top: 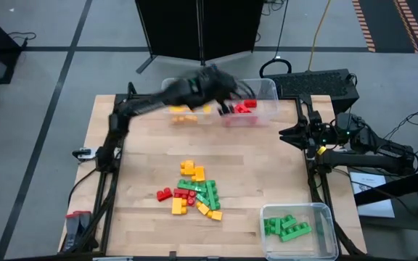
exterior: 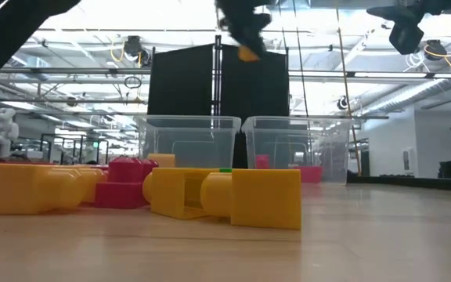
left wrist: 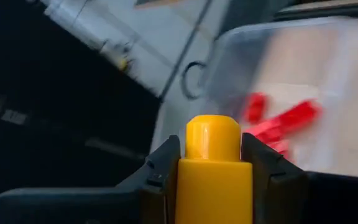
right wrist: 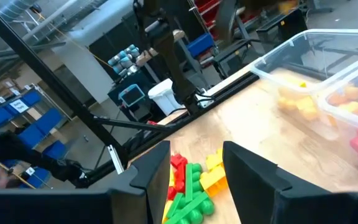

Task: Sort blocks
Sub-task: Put the yellow game piece into the top left transparent bin

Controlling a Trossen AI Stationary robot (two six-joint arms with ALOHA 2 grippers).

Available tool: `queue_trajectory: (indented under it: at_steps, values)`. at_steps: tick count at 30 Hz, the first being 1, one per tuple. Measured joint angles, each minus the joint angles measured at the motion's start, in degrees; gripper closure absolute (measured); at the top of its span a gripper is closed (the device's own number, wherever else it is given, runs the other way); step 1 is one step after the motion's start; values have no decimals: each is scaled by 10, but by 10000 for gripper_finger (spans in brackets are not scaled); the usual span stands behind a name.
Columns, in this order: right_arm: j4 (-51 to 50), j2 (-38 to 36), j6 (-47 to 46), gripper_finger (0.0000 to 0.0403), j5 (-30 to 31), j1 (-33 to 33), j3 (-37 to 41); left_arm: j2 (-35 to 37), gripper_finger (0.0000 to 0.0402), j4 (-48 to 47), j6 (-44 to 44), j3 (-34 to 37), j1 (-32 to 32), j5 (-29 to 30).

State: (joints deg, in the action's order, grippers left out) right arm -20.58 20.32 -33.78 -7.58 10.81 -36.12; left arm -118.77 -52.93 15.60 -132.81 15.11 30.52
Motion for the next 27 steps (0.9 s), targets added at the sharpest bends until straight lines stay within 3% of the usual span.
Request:
queue_trajectory:
  at_steps: [9,15,22,27]
  values:
    - [7,0,-2,259,0,0,0,53,299,-27,-53,29,157,-2]
    - [7,0,-11,259,0,0,0,52,298,-30,-89,110,227,-67]
    - [6,0,-6,259,1,0,0,52,298,-29,-93,222,207,-93]
    - [6,0,3,259,1,0,0,52,298,-16,-93,246,160,-91]
